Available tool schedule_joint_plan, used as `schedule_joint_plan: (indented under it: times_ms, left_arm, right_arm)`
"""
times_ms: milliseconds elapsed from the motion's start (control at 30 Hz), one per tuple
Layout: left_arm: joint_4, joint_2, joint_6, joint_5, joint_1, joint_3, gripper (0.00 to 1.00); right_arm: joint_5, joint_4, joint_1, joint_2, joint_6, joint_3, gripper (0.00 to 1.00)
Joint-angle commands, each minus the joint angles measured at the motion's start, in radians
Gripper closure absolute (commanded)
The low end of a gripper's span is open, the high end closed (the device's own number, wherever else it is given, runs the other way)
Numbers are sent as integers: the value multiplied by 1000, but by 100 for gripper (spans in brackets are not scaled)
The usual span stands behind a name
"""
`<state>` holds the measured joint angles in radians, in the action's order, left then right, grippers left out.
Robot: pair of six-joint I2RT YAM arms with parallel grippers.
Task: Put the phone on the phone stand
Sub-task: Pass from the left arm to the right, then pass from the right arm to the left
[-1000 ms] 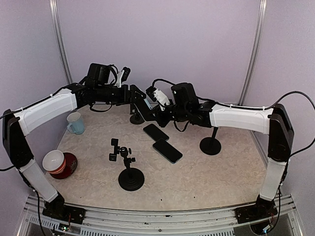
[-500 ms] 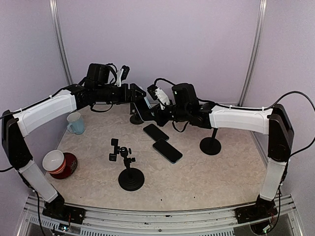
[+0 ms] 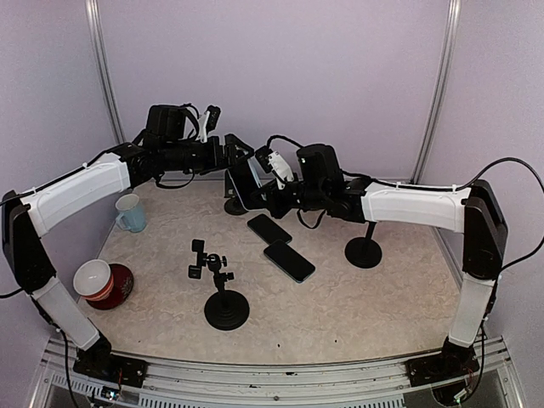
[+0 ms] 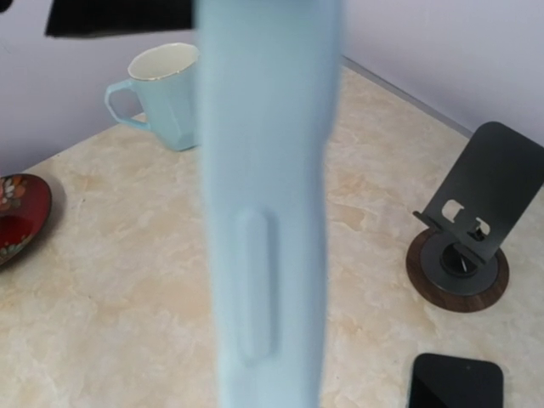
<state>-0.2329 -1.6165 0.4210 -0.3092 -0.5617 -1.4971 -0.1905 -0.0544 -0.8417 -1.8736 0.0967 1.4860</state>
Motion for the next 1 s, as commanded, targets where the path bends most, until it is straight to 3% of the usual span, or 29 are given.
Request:
schedule_joint_plan:
  times_ms: [0,733,900,967]
  left_arm:
    - [73,40,8,-26,2,-41,1]
    - [56,11,38,5,11,-41,22]
    - [64,3,45,-12,16,-42,45]
    - [70,3,46,-21,21,-40,49]
  right_arm:
    - [-2,-29,-9,20,2,-3,100]
    - [53,-11,-29,7,19,32,100]
    - [61,0,-40,-5,11,47,100]
    - [60,1,-40,-6,13,47,100]
